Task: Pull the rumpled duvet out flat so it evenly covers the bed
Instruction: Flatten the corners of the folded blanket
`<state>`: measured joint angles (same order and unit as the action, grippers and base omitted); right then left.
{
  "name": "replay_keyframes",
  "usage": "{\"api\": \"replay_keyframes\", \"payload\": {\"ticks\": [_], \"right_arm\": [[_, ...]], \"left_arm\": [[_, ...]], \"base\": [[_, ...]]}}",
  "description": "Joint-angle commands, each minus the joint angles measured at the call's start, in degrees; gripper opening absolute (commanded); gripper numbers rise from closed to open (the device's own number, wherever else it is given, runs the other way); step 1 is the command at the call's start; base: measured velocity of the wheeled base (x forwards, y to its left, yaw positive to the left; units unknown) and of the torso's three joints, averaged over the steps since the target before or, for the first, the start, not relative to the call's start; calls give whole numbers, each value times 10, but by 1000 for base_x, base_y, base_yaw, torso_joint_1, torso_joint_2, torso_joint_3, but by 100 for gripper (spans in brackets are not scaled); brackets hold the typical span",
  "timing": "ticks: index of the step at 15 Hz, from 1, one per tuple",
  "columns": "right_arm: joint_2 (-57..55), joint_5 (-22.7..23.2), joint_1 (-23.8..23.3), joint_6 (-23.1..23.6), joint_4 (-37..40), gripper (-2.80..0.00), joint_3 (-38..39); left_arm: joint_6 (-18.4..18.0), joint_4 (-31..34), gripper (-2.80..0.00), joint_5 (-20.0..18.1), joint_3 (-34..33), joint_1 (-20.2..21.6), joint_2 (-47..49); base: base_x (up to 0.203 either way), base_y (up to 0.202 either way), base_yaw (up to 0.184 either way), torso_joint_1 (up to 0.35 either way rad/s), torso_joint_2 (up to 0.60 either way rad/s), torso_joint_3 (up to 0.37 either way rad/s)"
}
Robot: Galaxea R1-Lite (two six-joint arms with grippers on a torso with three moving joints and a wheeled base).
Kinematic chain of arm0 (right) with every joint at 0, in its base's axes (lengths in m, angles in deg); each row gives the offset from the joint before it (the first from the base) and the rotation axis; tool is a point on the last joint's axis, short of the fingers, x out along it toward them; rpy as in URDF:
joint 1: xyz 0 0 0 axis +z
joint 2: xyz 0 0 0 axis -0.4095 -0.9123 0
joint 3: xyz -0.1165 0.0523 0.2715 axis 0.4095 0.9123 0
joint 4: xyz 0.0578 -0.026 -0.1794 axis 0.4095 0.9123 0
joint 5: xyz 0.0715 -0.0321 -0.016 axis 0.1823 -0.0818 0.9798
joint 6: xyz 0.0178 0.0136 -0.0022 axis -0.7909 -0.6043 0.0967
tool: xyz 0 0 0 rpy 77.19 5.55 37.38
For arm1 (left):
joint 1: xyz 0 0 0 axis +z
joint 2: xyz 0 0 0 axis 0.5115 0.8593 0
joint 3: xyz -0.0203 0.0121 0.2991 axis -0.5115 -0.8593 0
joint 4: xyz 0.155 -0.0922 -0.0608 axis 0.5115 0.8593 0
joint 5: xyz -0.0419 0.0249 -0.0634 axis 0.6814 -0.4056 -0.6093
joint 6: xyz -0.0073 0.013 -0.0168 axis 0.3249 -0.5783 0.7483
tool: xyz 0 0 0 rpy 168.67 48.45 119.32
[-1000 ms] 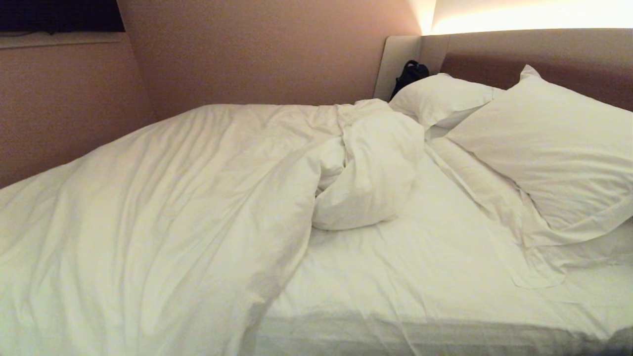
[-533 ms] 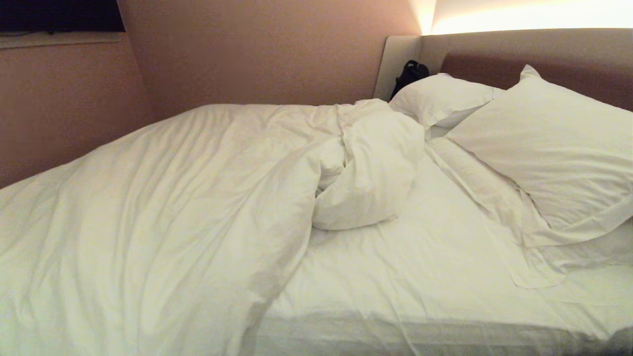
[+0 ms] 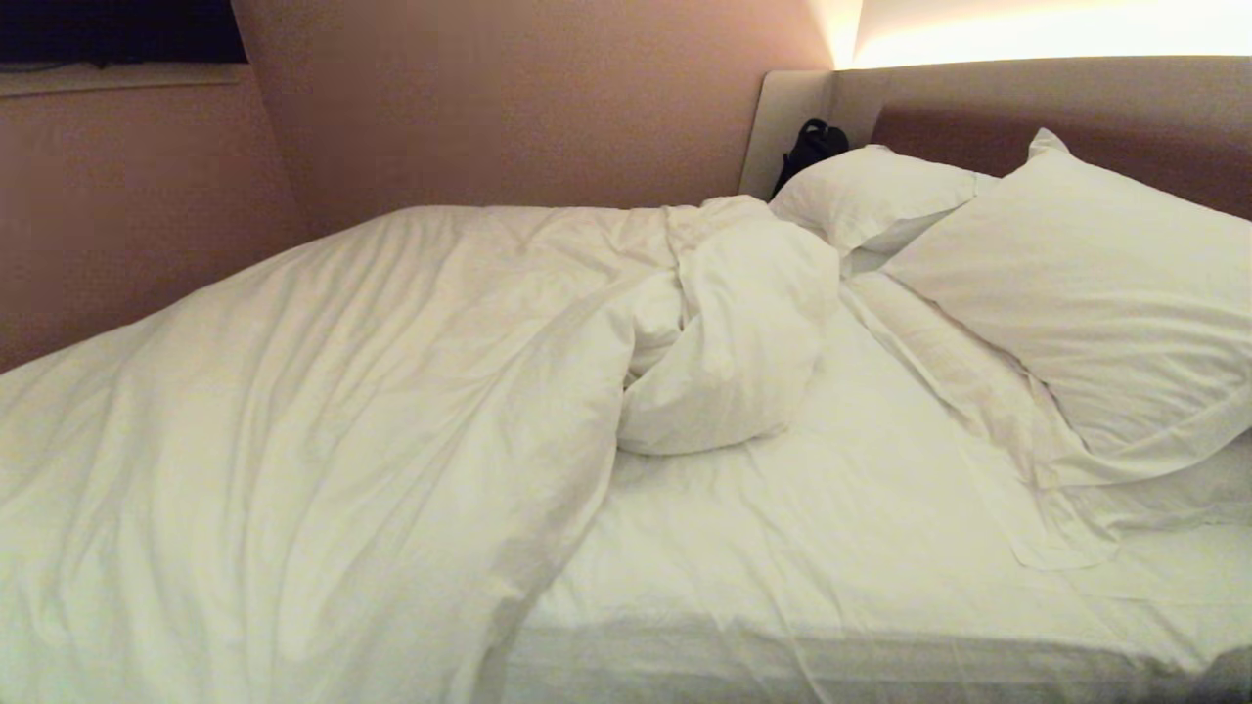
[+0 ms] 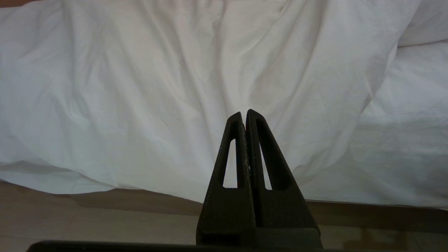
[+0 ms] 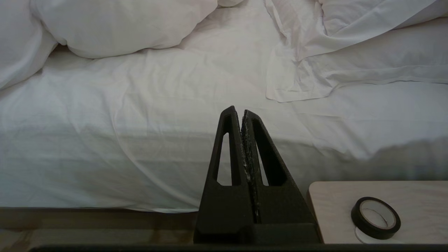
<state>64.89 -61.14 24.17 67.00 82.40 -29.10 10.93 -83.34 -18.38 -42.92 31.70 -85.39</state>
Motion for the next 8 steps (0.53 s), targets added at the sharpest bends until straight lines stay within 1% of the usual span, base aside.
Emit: {"api": "replay_keyframes", "payload": {"ticks": [1,8], "right_arm": [[-1,0,0,0,0,-280,0],[-1,0,-1,1,0,-280,0]], "left_arm": [[0,0,-280,0,0,0,0],[0,0,-280,0,0,0,0]], "base": [[0,0,0,0,0,0],[0,0,0,0,0,0]]}}
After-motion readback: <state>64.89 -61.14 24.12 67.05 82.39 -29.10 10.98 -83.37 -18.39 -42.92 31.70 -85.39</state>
